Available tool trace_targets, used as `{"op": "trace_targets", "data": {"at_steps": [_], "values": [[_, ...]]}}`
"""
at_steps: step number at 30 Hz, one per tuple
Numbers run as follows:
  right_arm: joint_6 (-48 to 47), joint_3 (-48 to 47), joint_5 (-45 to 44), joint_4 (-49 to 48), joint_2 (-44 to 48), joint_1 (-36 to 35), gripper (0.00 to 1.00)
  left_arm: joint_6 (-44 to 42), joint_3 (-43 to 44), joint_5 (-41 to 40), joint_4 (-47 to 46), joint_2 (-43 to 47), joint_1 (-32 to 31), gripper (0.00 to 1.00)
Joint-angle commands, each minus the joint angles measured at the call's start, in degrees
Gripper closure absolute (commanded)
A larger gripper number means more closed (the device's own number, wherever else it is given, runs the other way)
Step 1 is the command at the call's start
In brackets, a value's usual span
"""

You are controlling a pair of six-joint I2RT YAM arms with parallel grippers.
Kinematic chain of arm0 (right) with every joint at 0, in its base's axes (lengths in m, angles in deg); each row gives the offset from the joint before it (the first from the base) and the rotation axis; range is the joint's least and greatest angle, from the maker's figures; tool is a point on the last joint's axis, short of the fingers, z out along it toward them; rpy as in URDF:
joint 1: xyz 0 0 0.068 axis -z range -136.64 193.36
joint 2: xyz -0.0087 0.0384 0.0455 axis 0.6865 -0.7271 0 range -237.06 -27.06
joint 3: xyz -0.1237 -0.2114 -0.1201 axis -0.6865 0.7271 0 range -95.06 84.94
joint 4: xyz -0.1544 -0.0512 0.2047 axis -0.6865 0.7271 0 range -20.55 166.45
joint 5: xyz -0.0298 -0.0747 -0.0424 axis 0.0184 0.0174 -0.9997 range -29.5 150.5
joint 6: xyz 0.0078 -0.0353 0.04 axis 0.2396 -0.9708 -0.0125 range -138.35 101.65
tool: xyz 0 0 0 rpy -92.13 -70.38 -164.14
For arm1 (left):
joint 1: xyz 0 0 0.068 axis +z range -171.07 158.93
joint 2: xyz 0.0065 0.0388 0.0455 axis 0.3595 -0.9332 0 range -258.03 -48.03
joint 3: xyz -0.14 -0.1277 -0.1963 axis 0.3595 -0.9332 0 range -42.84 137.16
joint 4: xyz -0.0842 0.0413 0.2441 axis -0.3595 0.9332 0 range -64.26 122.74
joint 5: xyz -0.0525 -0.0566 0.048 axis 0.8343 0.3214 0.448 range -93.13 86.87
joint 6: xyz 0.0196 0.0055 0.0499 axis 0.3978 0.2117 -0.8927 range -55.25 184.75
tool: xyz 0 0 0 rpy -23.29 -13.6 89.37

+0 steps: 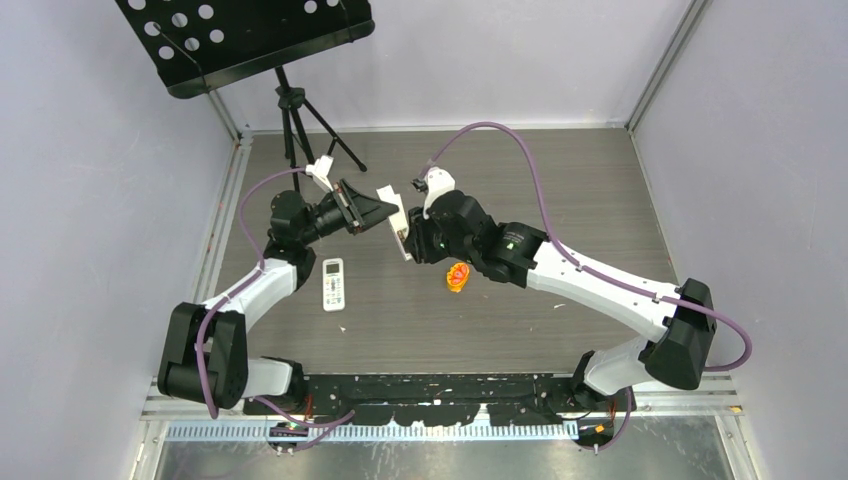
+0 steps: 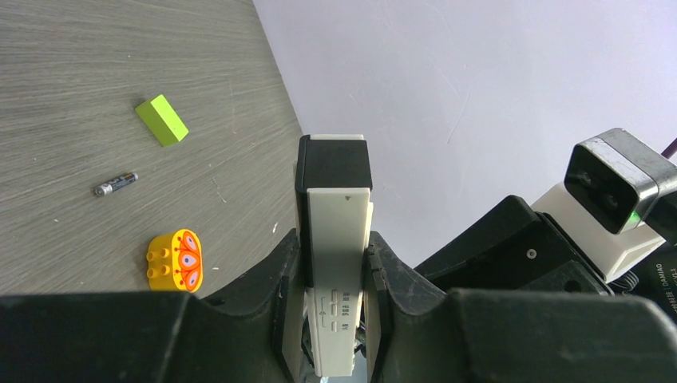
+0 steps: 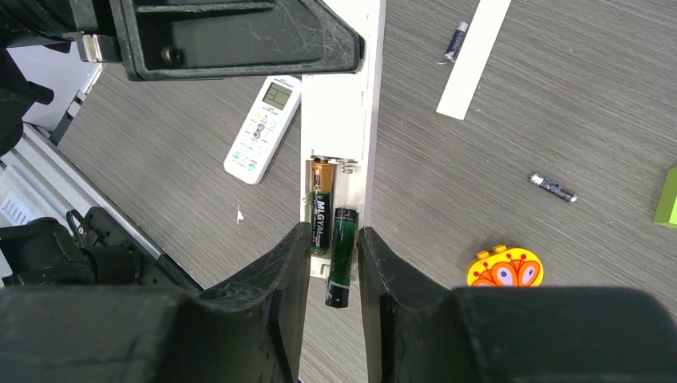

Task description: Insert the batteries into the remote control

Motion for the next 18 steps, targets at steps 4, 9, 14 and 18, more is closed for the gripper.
{"op": "trace_targets", "data": {"at_steps": [4, 9, 14, 18], "values": [[2.3, -2.2, -2.1, -0.5, 1.3, -0.2, 0.59, 2.6, 1.2, 0.2, -2.2, 0.2, 0.0, 1.00], [7.0, 0.8, -3.8, -6.4, 4.8, -0.1, 0.35, 5.6, 1.1, -1.7, 0.3, 0.1, 0.0, 1.00], [11.5, 1.9, -5.3, -10.8, 7.2, -0.1, 0.32, 12.7, 0.0, -3.5, -2.7, -1.1, 0.0, 1.00], [14.6, 4.4, -8.6, -14.9, 10.8, -0.1, 0.27, 21.4, -1.2, -5.1, -11.5, -3.0, 0.0, 1.00]]}}
